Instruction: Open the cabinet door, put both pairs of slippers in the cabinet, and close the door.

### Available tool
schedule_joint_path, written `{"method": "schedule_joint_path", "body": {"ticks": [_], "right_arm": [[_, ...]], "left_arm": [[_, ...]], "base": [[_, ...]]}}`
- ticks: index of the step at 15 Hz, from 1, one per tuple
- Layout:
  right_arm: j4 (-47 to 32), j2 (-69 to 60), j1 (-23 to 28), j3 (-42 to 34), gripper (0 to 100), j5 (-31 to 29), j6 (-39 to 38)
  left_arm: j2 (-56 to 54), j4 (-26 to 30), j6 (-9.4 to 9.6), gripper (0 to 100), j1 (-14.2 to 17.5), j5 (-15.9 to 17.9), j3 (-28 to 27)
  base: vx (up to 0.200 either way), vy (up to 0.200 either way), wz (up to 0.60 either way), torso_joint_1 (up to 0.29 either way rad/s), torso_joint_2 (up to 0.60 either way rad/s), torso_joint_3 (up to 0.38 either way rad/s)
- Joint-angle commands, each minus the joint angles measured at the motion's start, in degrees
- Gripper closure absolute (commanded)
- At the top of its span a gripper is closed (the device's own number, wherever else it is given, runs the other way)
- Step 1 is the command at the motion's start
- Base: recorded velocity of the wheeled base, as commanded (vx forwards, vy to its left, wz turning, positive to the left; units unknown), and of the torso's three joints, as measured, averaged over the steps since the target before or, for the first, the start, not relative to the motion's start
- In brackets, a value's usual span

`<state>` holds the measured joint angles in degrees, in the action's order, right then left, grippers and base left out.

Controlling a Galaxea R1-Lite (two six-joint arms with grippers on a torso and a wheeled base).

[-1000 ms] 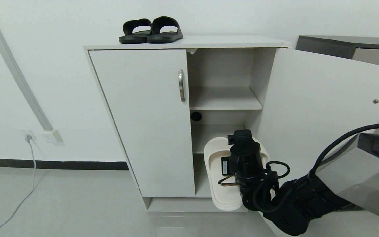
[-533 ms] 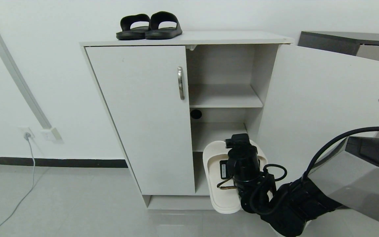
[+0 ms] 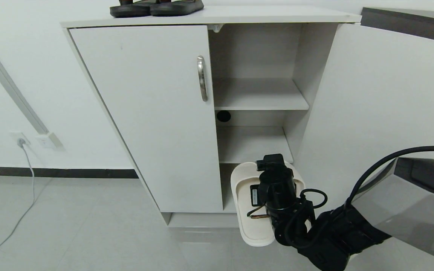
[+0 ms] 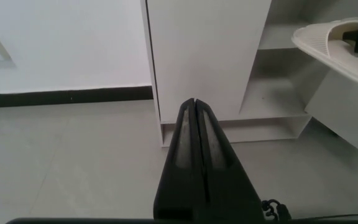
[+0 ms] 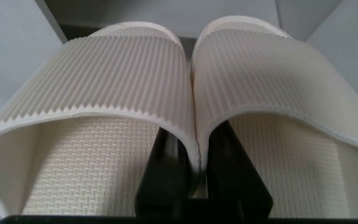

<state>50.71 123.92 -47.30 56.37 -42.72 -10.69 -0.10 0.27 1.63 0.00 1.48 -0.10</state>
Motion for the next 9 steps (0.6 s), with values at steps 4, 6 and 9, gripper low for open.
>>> {"method": "schedule_joint_path", "body": {"ticks": [4, 6, 9], "right_arm": [[0.5, -0.1, -0.6, 0.0, 100, 0.0, 0.0], [1.5, 0.1, -1.1, -0.6, 100, -0.6, 0.4], [15.8, -0.7, -2.7, -6.0, 100, -0.7, 8.6]], "left_arm": [[0.1, 0.0, -0.05, 100, 0.0, 0.0, 0.0], [0.1, 0.0, 0.04, 100, 0.0, 0.0, 0.0], [0.1, 0.0, 0.04, 100, 0.0, 0.0, 0.0]], "base": [[0.0, 0.0, 0.0, 0.001, 0.01, -0.196], [0.0, 0.0, 0.0, 0.002, 0.0, -0.19], [0.0, 0.0, 0.0, 0.004, 0.0, -0.041]]}}
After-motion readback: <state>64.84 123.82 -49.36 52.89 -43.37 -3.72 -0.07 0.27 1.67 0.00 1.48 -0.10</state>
